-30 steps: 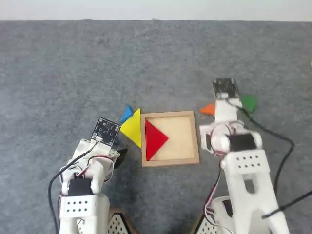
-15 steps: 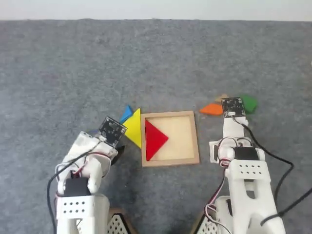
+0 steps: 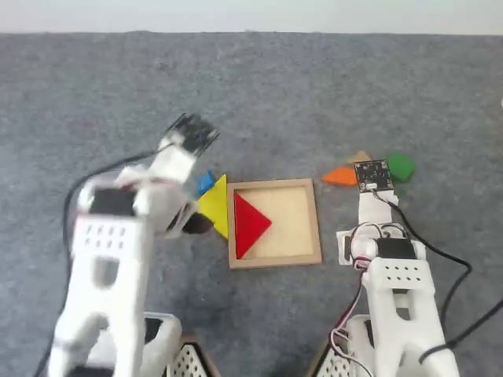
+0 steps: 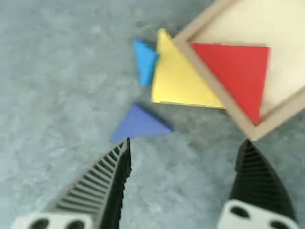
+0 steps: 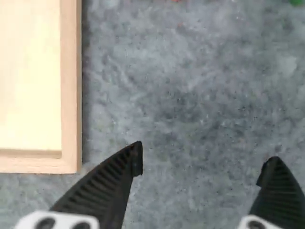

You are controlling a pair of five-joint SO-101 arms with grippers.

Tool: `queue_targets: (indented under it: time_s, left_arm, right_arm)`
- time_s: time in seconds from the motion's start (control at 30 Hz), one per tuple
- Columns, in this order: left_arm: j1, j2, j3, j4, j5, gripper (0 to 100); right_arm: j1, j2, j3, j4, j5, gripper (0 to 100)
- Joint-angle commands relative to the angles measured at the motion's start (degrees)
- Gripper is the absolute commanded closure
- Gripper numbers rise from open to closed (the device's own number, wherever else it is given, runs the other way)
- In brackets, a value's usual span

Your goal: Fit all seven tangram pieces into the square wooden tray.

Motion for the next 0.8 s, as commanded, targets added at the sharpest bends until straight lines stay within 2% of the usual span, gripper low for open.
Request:
queue_targets:
  time_s: [0.0, 0.3, 0.5, 0.77]
  left_arm:
    - [4.0, 13.5, -6.3, -4.7, 1.5, 66]
    - [8.2, 32.0, -6.3, -15.5, 1.3, 66]
    - [5.4, 40.9, -7.3, -22.6, 0.4, 66]
    - [-1.7, 50.4, -18.8, -19.0, -2.3, 66]
  right_arm:
    - [1.1, -2.1, 1.1, -2.7, 0.9, 62.0]
    - [1.2, -2.1, 1.5, -3.6, 1.0, 62.0]
    - [1.2, -2.1, 1.5, -3.6, 1.0, 62.0]
    - [1.2, -2.1, 1.5, -3.6, 1.0, 62.0]
